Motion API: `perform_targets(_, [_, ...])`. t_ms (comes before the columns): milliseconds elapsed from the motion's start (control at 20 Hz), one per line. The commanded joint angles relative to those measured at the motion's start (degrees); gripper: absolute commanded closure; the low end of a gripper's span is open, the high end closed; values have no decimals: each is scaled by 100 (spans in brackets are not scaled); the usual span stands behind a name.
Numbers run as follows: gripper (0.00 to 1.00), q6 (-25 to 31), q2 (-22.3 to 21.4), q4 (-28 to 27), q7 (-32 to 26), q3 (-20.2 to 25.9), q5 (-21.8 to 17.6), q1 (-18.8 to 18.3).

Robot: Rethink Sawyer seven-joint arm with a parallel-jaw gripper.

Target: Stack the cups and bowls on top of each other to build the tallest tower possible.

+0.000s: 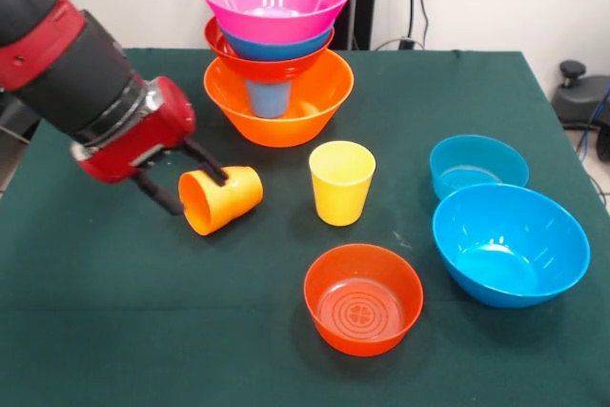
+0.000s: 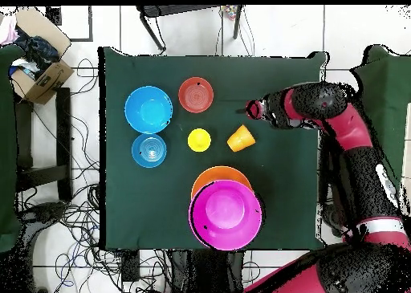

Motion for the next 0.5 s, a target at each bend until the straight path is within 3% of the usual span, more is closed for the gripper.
perform_targets(50, [0, 699, 191, 280, -1523, 558, -257, -7])
perform_targets(500, [0, 985, 251, 21, -1360, 620, -403, 46])
